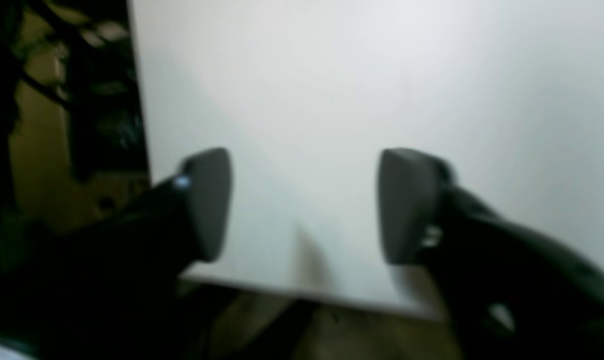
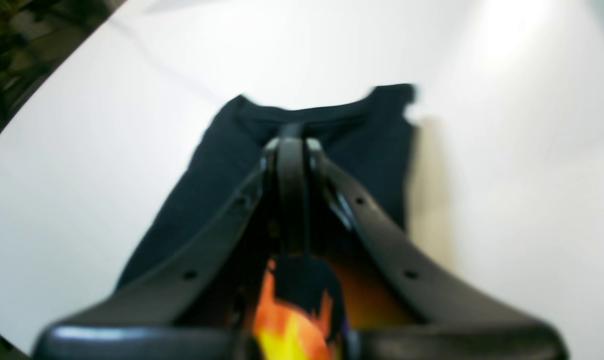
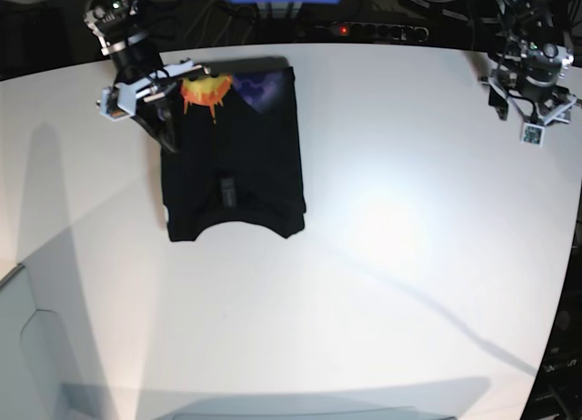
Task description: Fold the T-shirt properly
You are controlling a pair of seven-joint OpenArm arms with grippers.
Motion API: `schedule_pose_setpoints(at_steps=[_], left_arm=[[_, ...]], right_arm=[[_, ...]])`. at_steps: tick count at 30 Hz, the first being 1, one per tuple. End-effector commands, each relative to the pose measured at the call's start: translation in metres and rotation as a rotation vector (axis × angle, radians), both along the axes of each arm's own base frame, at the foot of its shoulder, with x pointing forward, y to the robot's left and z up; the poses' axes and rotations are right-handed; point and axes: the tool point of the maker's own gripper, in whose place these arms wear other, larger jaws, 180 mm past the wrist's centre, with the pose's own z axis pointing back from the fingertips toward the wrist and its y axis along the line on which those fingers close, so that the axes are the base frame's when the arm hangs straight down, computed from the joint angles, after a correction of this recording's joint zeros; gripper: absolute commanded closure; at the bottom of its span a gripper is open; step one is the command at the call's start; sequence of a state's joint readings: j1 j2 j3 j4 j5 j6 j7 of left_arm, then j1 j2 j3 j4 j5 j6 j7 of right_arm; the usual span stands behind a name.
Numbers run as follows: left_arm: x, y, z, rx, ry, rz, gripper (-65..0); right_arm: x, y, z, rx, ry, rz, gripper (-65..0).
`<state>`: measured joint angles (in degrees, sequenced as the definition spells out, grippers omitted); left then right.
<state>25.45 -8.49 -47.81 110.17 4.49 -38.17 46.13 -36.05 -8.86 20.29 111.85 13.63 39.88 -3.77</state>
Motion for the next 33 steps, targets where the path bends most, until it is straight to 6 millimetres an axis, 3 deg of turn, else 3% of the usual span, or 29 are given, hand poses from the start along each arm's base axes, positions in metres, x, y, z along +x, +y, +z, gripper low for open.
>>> schedule_pose_setpoints(at_steps=[1, 3, 5, 6, 9, 13, 18, 21, 27, 30, 33], left_arm=[[-0.008, 0.004, 0.005, 0.018, 0.001, 0.010, -31.8], [-0.029, 0.002, -0.005, 0.001, 0.038, 0.045, -18.4], [-0.057, 0.000, -0.015, -0.016, 0.091, 0.092, -3.3], [-0.072, 0.002, -0.018, -0.019, 0.117, 0.116, 0.0], [-0.111, 0.002, -0.025, -0.031, 0.179, 0.168, -1.5], [-0.149, -0.006, -0.038, -0.064, 0.271, 0.199, 0.0], [-0.194, -0.030, -0.098, -0.226, 0.417, 0.259, 0.0], [-0.189, -0.043, -0.137, -0.336, 0.382, 0.273, 0.0], [-0.192, -0.095, -0.230, -0.618, 0.289, 0.356, 0.0], [-0.204, -0.115, -0.260, -0.719, 0.309, 0.406, 0.0], [-0.210, -0.133, -0.278, -0.792, 0.285, 0.448, 0.0]], right_arm=[[-0.010, -0.007, 0.000, -0.004, 0.011, -0.020, -0.4], [-0.028, -0.019, -0.011, -0.029, 0.072, -0.046, -0.3], [-0.059, -0.031, -0.024, -0.056, 0.163, -0.072, -0.3], [-0.073, -0.033, -0.029, -0.060, 0.205, -0.076, -0.2], [-0.110, -0.039, -0.040, -0.075, 0.313, -0.084, -0.2], [-0.144, -0.045, -0.058, -0.074, 0.422, -0.104, -0.2], [-0.181, -0.042, -0.105, -0.031, 0.599, -0.112, -0.2], [-0.196, -0.037, -0.141, -0.033, 0.695, -0.094, -0.2], [-0.232, -0.025, -0.230, -0.027, 0.920, -0.063, -0.2], [-0.240, -0.031, -0.256, 0.028, 0.939, -0.125, -0.2], [-0.247, -0.026, -0.275, 0.073, 0.930, -0.122, -0.2]])
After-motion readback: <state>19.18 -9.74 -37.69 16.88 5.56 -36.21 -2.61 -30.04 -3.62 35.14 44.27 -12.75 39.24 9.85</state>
